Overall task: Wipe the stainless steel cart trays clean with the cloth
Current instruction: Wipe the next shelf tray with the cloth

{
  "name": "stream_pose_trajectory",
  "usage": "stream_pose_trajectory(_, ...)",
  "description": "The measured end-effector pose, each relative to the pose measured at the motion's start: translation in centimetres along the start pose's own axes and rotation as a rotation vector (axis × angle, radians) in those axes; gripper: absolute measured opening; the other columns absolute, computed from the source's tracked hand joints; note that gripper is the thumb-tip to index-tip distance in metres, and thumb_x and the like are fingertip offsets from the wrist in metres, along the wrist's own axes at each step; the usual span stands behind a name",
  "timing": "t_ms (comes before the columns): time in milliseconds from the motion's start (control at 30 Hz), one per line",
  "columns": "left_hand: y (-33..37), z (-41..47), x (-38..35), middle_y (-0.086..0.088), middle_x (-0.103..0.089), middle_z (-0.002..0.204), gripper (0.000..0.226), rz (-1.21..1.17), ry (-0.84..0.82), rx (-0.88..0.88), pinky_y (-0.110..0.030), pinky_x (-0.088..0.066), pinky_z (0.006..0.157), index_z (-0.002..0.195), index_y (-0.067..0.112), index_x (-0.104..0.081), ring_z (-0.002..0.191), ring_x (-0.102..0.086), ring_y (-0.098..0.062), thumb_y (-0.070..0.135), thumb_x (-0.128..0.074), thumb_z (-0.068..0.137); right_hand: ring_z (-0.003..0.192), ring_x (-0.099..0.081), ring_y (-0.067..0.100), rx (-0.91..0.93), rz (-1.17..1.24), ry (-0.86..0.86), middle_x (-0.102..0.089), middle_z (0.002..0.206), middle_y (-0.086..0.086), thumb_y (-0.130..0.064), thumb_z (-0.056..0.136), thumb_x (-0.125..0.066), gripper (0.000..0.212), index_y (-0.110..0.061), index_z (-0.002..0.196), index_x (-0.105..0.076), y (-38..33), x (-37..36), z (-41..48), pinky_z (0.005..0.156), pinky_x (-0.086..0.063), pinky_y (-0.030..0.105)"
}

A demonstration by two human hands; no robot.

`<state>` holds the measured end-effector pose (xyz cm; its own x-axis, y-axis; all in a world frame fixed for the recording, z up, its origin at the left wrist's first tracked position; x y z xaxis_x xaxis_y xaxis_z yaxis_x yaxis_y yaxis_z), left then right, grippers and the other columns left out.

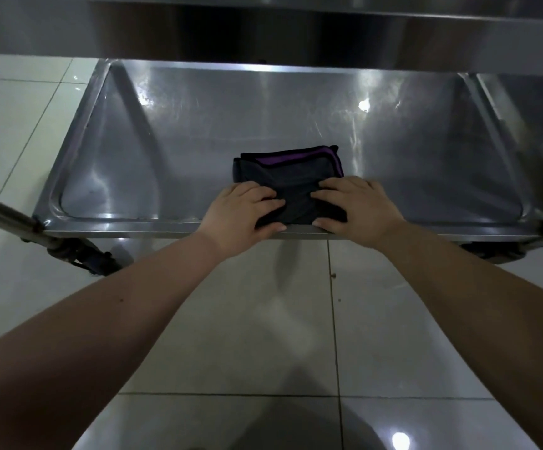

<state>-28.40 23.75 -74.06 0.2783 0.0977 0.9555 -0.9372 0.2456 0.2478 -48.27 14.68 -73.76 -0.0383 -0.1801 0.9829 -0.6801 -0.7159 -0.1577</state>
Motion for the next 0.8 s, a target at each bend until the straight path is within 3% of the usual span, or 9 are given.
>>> stream_pose_trajectory(67,-0.2,0.3,0.1,-0.002,-0.061,0.132,0.042,-0.01,-0.022,0.003,-0.034,-0.032,0.104,0.13,0.019,-0.064,0.126,-0.05,-0.025,0.042,-0.059,0.095,0.135,-0.036,0.017,-0.024,0.052,0.014,-0.045,0.147,-0.008,-0.054,0.093,-0.053,0.051,-0.032,0.139,-0.052,0.5,0.0,-0.1,0.105,-0.023,0.038)
stream_pose_trajectory(233,0.4,1.7,0.5,-0.008,-0.066,0.118,0.033,0.09,0.005,0.01,-0.036,-0.032,0.097,0.121,0.01,-0.066,0.111,-0.057,-0.03,0.028,-0.045,0.104,0.113,-0.052,0.026,-0.042,-0.059,0.122,-0.06,0.123,0.001,-0.028,0.102,-0.047,0.027,-0.02,0.122,-0.064,-0.9,-0.1,1.4,0.093,-0.027,0.037)
stream_pose_trajectory(333,0.8,2.2,1.4,-0.007,-0.064,0.118,0.033,0.126,-0.009,0.091,-0.035,-0.027,0.098,0.126,0.012,-0.057,0.11,-0.055,-0.028,0.027,-0.035,0.107,0.098,-0.057,0.027,-0.186,0.124,0.14,-0.058,0.096,0.002,-0.011,0.1,-0.046,0.016,-0.015,0.106,-0.061,-1.3,1.1,2.2,0.087,-0.034,0.033)
stream_pose_trajectory(433,1.4,2.4,3.9,-0.009,-0.066,0.106,0.028,0.117,0.017,0.118,-0.037,-0.029,0.091,0.121,0.009,-0.054,0.099,-0.059,-0.031,0.021,-0.033,0.106,0.095,-0.056,0.026,-0.157,0.236,0.097,-0.056,0.1,0.009,0.004,0.094,-0.043,0.02,-0.008,0.108,-0.052,-1.8,3.0,2.2,0.077,-0.045,0.035)
stream_pose_trajectory(533,1.9,1.7,6.7,-0.013,-0.064,0.095,0.022,0.068,0.025,0.137,-0.04,-0.036,0.078,0.114,0.006,-0.054,0.085,-0.059,-0.036,0.016,-0.038,0.103,0.084,-0.055,0.027,-0.015,0.301,0.056,-0.05,0.089,0.003,-0.012,0.102,-0.038,0.01,-0.01,0.104,-0.048,-2.6,5.5,1.4,0.065,-0.033,0.03)
stream_pose_trajectory(600,2.7,0.6,7.8,-0.019,-0.062,0.103,0.023,-0.014,-0.026,0.173,-0.043,-0.044,0.072,0.12,0.004,-0.054,0.088,-0.058,-0.038,0.014,-0.044,0.102,0.075,-0.055,0.02,0.038,0.403,0.043,-0.05,0.082,-0.004,-0.031,0.104,-0.037,0.016,-0.018,0.101,-0.045,-3.1,7.2,0.2,0.059,-0.034,0.031)
stream_pose_trajectory(667,4.2,-0.5,7.9,-0.022,-0.059,0.116,0.031,-0.076,-0.133,0.196,-0.045,-0.043,0.078,0.131,0.004,-0.051,0.099,-0.057,-0.039,0.015,-0.045,0.103,0.075,-0.054,0.011,0.098,0.445,-0.034,-0.054,0.085,-0.007,-0.049,0.097,-0.046,0.028,-0.023,0.104,-0.047,-3.8,8.4,-1.6,0.061,-0.04,0.027)
stream_pose_trajectory(733,6.0,-1.1,7.8,-0.022,-0.054,0.125,0.037,-0.113,-0.267,0.173,-0.036,-0.035,0.08,0.137,0.005,-0.047,0.109,-0.054,-0.038,0.02,-0.045,0.103,0.083,-0.054,0.016,0.153,0.372,-0.168,-0.059,0.097,0.001,-0.046,0.092,-0.059,0.037,-0.016,0.113,-0.054,-4.1,8.9,-3.7,0.07,-0.044,0.032)
stream_pose_trajectory(800,8.4,-1.7,8.5,-0.021,-0.052,0.129,0.045,-0.132,-0.363,0.115,-0.034,-0.035,0.078,0.139,0.006,-0.045,0.111,-0.053,-0.037,0.029,-0.051,0.101,0.088,-0.053,0.021,0.148,0.353,-0.251,-0.059,0.099,0.006,-0.032,0.094,-0.063,0.028,-0.011,0.112,-0.057,-3.8,9.5,-5.6,0.073,-0.041,0.034)
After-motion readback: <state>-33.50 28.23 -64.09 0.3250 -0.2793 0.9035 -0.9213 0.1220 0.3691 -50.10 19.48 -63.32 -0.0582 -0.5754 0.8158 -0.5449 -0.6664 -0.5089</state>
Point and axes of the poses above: each hand's wrist, its own z-axis towards the middle knuckle, its own x-axis out of the back of the hand, y = z × x, the point moved 4 cm from there along z, towards the middle knuckle
